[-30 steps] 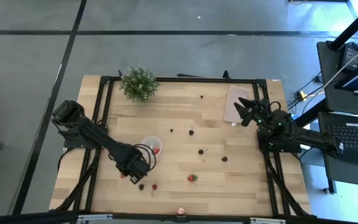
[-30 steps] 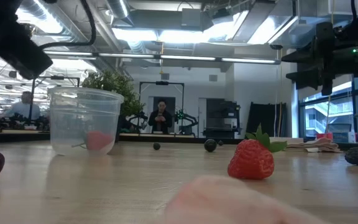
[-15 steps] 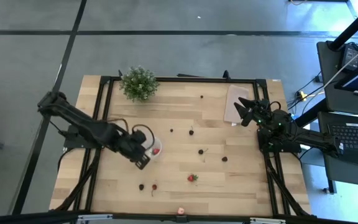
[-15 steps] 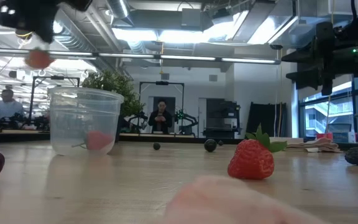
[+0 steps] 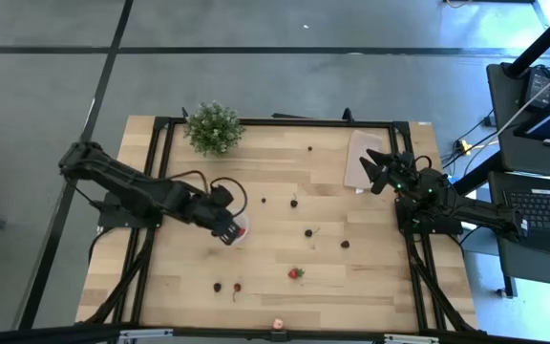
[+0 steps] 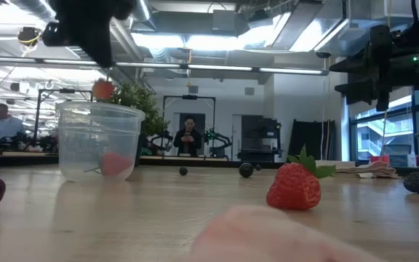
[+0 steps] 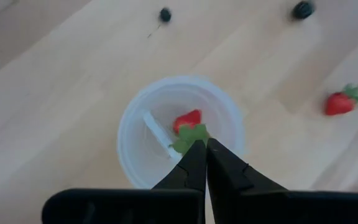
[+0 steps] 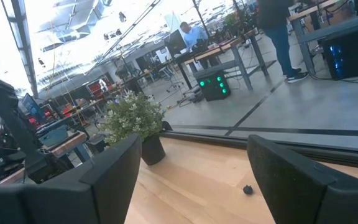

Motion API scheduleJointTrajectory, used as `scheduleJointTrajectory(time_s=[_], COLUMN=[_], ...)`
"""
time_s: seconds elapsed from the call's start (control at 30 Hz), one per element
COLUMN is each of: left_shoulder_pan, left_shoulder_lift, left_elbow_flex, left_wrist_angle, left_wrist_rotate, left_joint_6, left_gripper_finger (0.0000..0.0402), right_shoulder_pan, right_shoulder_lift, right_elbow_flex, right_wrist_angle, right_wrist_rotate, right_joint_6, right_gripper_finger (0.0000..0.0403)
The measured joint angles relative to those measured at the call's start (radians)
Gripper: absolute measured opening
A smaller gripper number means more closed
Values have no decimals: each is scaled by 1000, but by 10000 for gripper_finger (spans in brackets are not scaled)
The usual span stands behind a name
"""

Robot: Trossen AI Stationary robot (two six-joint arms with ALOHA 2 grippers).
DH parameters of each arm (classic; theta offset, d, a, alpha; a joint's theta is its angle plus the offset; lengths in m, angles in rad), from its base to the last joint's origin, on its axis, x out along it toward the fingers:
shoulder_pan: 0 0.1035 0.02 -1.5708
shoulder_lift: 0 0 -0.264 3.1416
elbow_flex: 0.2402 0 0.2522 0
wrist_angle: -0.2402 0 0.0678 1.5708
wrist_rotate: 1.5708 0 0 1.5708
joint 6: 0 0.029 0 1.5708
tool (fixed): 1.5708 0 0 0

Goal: Pick and placing Produce into tupperware
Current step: Put the red strawberry into the container, then put the blackberry into the container

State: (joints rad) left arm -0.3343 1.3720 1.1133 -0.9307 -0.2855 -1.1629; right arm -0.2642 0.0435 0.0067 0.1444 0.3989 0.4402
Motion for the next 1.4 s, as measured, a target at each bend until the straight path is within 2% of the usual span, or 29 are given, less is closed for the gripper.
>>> scheduleJointTrajectory(time_s=[0.3, 0.8, 1.1, 1.3, 1.4], left_shoulder_pan=[23, 22, 22, 22, 22], left_shoulder_lift=[81, 89, 89, 85, 69], left_elbow_flex=[0, 0, 0, 0, 12], left_wrist_angle=[4, 5, 5, 5, 1], left_wrist_rotate=[21, 15, 14, 16, 67], left_joint_6=[41, 42, 51, 82, 123], left_gripper_finger=[6, 6, 52, 107, 138], right_shoulder_pan=[0, 0, 0, 0, 0], right_shoulder_lift=[0, 0, 0, 0, 0], right_elbow_flex=[0, 0, 0, 0, 0], right_wrist_angle=[0, 0, 0, 0, 0], right_wrist_rotate=[0, 0, 0, 0, 0], right_joint_6=[-1, 0, 0, 1, 0], right_gripper_finger=[295, 295, 295, 295, 295])
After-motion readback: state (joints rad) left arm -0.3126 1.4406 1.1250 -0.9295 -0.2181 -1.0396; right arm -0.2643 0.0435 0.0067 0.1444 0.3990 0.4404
